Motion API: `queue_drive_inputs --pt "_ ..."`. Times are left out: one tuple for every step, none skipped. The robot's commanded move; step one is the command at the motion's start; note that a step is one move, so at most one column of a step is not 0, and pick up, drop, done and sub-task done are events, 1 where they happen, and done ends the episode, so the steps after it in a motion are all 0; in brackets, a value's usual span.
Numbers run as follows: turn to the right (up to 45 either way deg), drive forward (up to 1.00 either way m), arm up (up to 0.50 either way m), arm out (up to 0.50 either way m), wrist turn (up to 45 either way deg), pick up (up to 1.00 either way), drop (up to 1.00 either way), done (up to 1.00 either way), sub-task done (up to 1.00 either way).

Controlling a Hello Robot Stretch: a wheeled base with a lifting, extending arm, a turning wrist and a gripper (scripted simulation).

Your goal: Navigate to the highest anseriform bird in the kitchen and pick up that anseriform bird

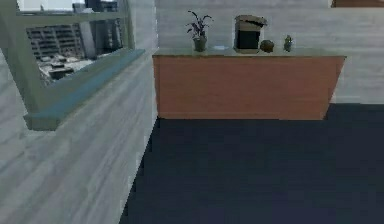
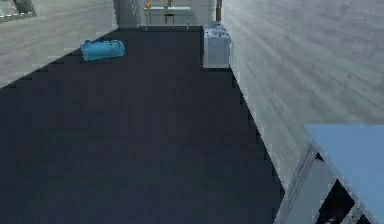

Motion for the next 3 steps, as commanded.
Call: queue_drive_inputs --pt "0.0 0.25 0.0 0.0 0.0 0.0 0.0 0.0 0.0" --pt "45.0 0.0 0.0 0.0 0.0 0.0 0.0 0.0 0.0" --pt "45.0 0.0 0.0 0.0 0.0 0.0 0.0 0.0 0.0"
